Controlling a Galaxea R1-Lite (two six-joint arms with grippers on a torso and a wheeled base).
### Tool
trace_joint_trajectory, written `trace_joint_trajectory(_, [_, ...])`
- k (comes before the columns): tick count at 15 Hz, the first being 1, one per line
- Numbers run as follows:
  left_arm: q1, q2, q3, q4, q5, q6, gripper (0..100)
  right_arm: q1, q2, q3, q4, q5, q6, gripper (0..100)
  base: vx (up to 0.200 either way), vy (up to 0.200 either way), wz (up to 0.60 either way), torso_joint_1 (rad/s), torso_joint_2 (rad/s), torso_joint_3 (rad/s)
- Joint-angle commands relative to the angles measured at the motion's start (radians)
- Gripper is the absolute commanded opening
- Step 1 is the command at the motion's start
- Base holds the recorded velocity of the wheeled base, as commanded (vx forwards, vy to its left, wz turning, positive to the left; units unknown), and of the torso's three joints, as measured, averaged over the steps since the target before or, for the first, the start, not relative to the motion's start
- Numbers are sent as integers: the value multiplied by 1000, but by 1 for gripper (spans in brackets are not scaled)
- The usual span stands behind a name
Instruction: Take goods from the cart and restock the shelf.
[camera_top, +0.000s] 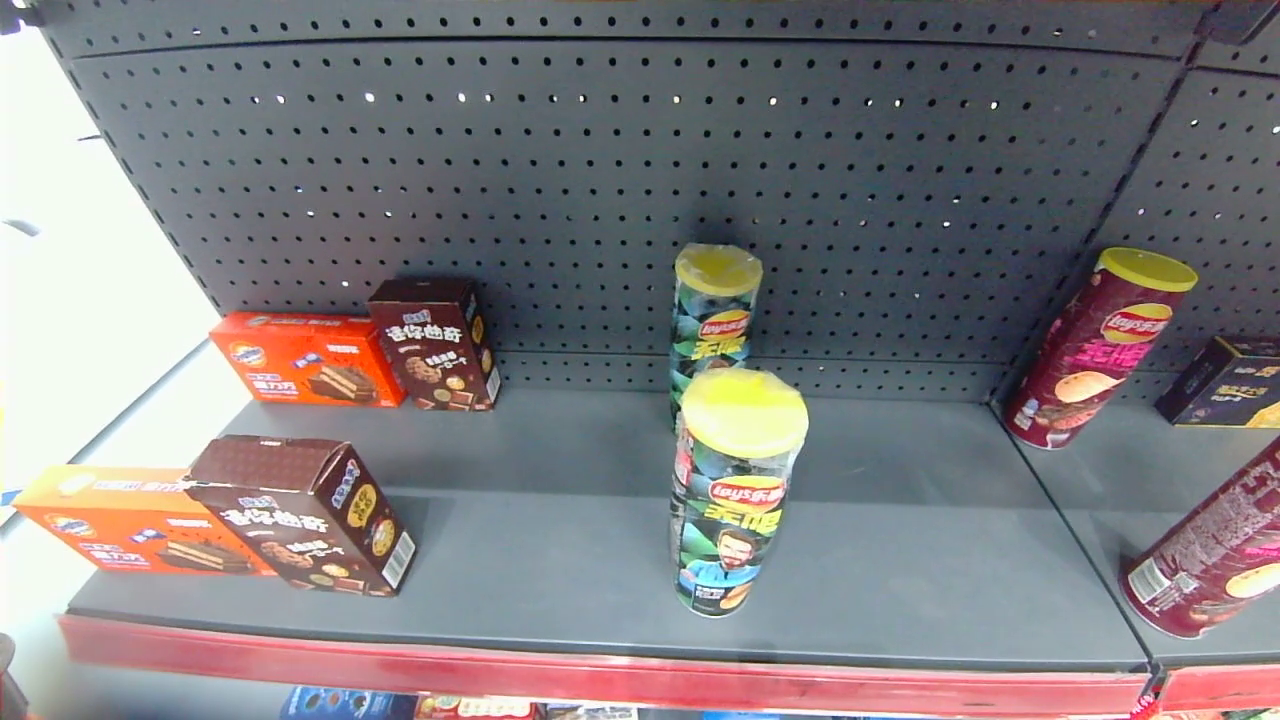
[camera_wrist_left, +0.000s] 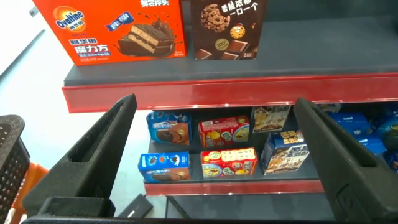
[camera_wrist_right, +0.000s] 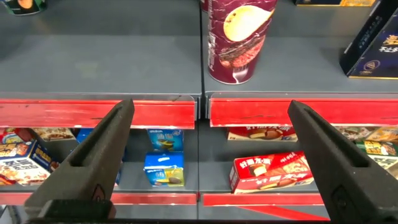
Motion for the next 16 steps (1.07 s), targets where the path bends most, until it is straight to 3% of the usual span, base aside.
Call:
trace_joint_trajectory(1, [0, 1, 0, 0, -2, 1, 100, 0, 3, 1, -1, 0, 0, 100, 0, 0, 0, 0, 0, 0])
trace_joint_trajectory(16, [0, 1, 0, 0, 0, -1, 100, 0, 3, 1, -1, 7, 0, 100, 0, 0, -40, 0, 0, 0])
